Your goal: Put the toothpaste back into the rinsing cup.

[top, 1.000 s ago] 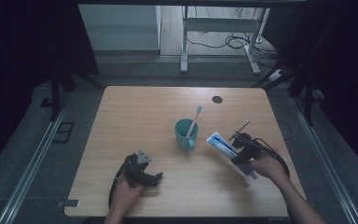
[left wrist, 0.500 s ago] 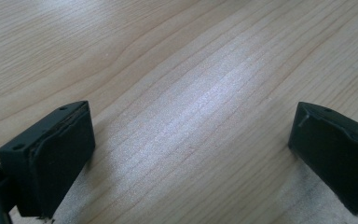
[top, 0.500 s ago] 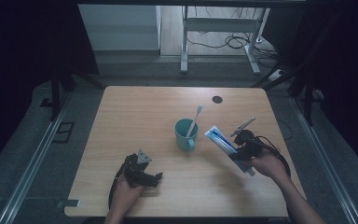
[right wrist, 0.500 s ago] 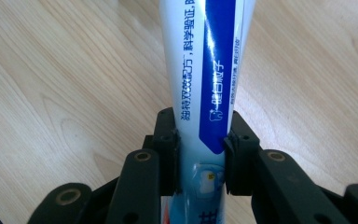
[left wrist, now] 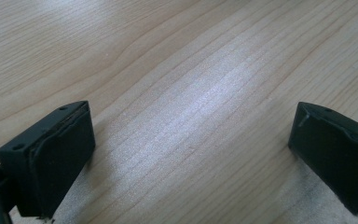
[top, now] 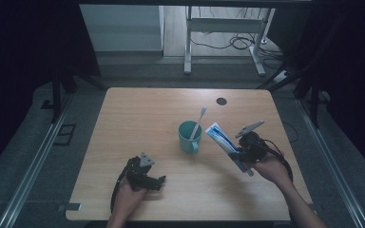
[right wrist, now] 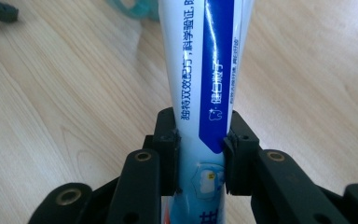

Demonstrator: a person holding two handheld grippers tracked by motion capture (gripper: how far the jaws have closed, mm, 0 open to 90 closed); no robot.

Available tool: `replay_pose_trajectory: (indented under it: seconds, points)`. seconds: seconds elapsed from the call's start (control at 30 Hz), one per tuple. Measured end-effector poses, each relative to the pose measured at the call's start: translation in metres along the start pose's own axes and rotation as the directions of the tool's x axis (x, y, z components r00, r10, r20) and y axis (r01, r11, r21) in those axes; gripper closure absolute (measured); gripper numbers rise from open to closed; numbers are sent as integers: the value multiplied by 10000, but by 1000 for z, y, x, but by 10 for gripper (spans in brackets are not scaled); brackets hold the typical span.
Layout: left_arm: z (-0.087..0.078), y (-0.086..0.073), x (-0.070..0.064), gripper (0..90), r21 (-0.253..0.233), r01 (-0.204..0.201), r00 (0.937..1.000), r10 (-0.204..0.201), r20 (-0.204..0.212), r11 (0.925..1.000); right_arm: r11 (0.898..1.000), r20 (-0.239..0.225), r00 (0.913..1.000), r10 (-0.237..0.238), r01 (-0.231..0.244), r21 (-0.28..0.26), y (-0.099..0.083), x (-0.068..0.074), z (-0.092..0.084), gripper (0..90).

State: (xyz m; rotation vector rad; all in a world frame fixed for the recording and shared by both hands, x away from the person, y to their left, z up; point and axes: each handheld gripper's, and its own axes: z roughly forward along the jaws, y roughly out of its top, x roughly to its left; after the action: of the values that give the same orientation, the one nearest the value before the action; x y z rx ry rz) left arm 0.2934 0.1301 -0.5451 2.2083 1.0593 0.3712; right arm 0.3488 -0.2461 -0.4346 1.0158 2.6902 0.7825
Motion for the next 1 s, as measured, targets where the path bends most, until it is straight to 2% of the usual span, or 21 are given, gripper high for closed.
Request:
replay_pose_trajectory:
  seconds: [0.53,0.67,1.0]
  points:
    - [0,0,0,5,9,-35,10000,35,-3,10000,9920,17,10000,-57,58,-1263,12,6,-7,703]
    - [0,0,0,5,16,-36,10000,36,1,10000,9834,57,10000,-45,55,-1814,17,8,-10,704]
    - [0,0,0,5,20,-39,10000,39,0,10000,9662,101,9998,-182,201,-2571,26,10,-11,703]
